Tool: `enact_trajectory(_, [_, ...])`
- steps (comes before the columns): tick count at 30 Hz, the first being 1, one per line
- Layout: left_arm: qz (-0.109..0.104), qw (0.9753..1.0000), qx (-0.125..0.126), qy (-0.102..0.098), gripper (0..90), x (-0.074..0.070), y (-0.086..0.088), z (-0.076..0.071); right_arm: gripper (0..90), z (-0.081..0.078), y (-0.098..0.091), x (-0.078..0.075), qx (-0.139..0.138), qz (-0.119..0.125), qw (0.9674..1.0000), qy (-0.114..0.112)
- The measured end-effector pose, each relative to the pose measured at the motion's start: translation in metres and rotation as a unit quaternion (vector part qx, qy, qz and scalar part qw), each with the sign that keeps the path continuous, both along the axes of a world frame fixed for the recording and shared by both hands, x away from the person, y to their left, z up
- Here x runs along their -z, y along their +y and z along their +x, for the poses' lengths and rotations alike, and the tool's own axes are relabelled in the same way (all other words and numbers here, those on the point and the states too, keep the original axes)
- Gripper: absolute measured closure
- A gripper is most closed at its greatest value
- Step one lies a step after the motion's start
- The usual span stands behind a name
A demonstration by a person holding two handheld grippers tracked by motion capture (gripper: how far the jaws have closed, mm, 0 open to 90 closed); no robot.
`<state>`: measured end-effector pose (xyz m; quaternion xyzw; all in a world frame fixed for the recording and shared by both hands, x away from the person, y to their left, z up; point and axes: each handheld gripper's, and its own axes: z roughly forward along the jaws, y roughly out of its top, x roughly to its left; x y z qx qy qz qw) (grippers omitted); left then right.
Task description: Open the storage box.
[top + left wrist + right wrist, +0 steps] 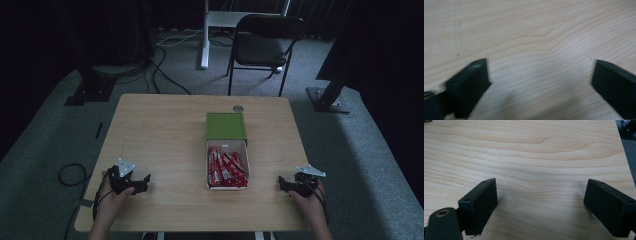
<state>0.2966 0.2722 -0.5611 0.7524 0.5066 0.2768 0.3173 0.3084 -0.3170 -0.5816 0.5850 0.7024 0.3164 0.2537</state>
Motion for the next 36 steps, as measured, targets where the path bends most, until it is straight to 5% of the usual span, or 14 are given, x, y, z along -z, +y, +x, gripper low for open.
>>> enact_trajectory(17, [-0.008, 0.9961, -0.08, 0.037, 1.8, 0.011, 0.015, 0.003, 10.7, 0.0, 0.0, 0.0, 0.0, 0.0, 1.0, 0.0])
enact_trajectory(36, [-0.025, 0.9943, -0.091, 0.049, 1.8, 0.011, 0.021, 0.007, 10.6, 0.0, 0.0, 0.0, -0.001, 0.001, 1.0, 0.0])
